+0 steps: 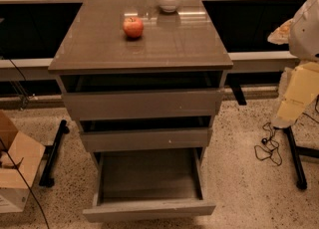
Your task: Close bottom drawer
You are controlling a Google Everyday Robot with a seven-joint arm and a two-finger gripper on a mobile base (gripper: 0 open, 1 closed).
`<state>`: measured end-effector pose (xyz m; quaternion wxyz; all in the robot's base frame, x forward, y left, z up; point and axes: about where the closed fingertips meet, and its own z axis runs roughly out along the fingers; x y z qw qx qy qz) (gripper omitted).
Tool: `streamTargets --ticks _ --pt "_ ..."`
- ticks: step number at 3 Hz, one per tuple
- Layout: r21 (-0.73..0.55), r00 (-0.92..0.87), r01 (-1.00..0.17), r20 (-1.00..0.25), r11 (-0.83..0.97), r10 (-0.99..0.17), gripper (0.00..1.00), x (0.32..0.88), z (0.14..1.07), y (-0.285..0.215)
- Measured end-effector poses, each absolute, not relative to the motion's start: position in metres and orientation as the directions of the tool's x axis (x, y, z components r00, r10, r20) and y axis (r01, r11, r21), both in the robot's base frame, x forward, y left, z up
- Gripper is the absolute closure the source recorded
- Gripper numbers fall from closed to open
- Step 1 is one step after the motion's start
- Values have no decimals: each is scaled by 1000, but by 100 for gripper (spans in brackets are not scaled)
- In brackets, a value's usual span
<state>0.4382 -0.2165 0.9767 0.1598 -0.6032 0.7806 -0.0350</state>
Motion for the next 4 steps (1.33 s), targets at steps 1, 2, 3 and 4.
streamTargets --ticks 1,2,3,4 --pt "-247 -221 -931 -207 270 -953 0 438 977 -217" --pt "-252 -220 -929 -208 270 -953 4 438 978 -216" --pt "-257 -189 -934 -235 249 -953 27 430 964 -209" --pt "-235 -159 -944 -291 232 -943 50 415 926 -198"
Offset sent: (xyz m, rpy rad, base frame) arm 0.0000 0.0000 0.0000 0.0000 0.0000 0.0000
